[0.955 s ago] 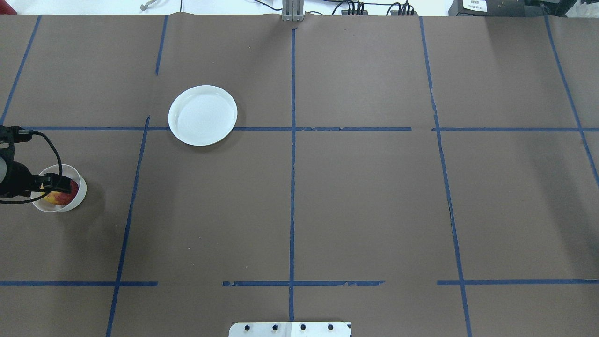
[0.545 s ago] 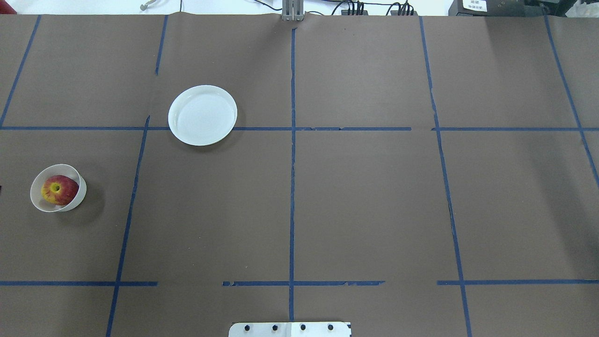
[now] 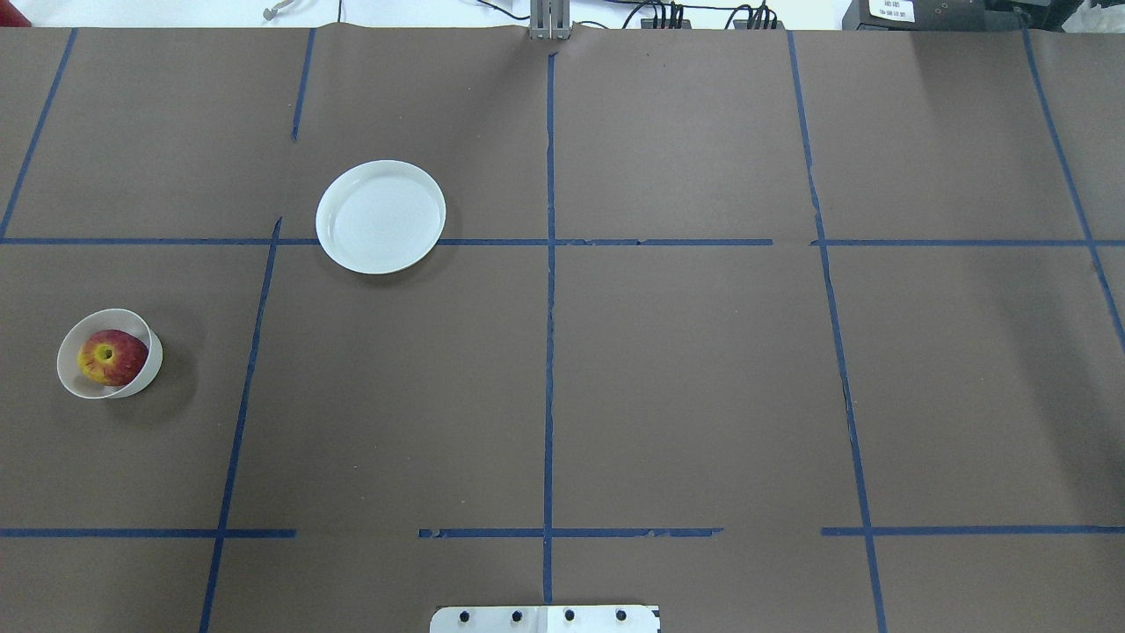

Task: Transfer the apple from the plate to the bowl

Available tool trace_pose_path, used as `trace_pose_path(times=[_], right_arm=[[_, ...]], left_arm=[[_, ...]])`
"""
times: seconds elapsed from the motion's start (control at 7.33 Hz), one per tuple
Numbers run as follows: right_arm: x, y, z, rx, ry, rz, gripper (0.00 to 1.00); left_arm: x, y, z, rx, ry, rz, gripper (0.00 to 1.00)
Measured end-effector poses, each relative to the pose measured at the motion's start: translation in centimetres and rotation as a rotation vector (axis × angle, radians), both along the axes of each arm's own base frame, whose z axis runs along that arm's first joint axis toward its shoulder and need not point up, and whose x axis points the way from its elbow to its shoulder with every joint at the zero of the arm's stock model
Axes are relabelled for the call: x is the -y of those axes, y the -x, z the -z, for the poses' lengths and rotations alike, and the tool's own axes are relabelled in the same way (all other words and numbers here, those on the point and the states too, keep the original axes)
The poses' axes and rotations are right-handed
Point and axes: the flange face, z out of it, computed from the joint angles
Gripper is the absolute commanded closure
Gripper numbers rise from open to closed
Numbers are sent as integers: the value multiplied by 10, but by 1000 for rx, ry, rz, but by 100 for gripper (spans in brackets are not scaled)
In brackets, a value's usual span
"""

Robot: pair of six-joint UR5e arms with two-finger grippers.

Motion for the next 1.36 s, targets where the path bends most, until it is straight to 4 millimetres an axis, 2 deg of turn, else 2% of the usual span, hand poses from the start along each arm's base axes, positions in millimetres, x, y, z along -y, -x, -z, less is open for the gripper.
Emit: trace_pose_path(times=[0.14,0.41,0.68,1.09,1.36], right_arm=[[0,0,0,0,0,0,0],[0,0,0,0,1,0,0],[0,0,0,0,-1,0,0],[0,0,0,0,0,0,0],[0,0,0,0,0,0,0]], left_arm=[[6,10,-29,-79,30,-36,0],[7,7,-51,-195,57,-60,0],[7,-4,-75,-203,107,-89,0],[7,-7,-84,-161,126,-101,0],[13,-7,-78,-160,113,-102,0]])
